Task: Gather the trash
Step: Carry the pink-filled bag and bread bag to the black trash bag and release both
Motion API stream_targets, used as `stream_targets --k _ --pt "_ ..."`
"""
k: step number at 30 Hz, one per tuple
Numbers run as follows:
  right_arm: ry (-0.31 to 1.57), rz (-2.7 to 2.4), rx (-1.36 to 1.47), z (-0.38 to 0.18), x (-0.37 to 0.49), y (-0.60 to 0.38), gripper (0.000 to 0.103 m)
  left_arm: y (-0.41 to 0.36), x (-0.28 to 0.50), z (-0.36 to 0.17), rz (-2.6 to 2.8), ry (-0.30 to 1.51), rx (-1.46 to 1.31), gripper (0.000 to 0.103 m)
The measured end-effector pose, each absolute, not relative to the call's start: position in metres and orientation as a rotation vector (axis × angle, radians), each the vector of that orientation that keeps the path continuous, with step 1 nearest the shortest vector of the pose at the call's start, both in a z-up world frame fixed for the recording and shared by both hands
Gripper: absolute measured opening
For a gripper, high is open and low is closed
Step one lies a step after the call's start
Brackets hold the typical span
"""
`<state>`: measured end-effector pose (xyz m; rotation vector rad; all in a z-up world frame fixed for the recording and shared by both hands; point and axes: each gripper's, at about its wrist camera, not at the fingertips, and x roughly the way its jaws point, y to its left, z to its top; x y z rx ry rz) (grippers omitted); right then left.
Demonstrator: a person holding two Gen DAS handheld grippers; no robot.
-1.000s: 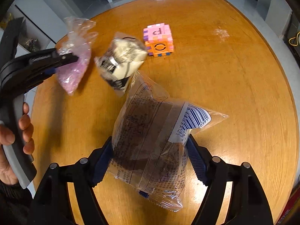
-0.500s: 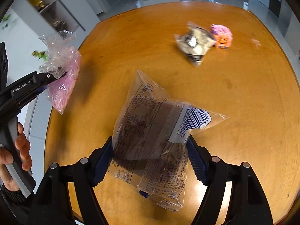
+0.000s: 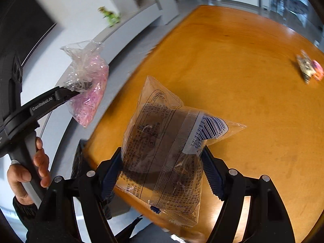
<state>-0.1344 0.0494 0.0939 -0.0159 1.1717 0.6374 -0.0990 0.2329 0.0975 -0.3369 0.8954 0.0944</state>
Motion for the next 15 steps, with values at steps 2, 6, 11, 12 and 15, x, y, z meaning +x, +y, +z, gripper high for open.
stream_targets --k 2,6,11,12,15 --pt "1.17 0.697 -0.056 0.095 -0.152 0.077 0.076 0.254 -0.127 0.095 0.142 0.887 -0.356 0.028" --pt "1.148 0.817 -0.171 0.098 -0.198 0.138 0.076 0.298 -0.191 0.089 0.251 0.872 -0.39 0.029" --pt "1.145 0.971 -0.287 0.09 -0.249 0.198 0.076 0.344 -0.259 0.078 0.375 0.852 -0.429 0.029" --pt "1.149 1.006 -0.321 0.086 -0.26 0.211 0.076 0.353 -0.276 0.073 0.407 0.853 -0.435 0.029" --pt "1.17 1.086 -0.413 0.069 -0.291 0.247 0.076 0.381 -0.319 0.057 0.495 0.862 -0.455 0.029"
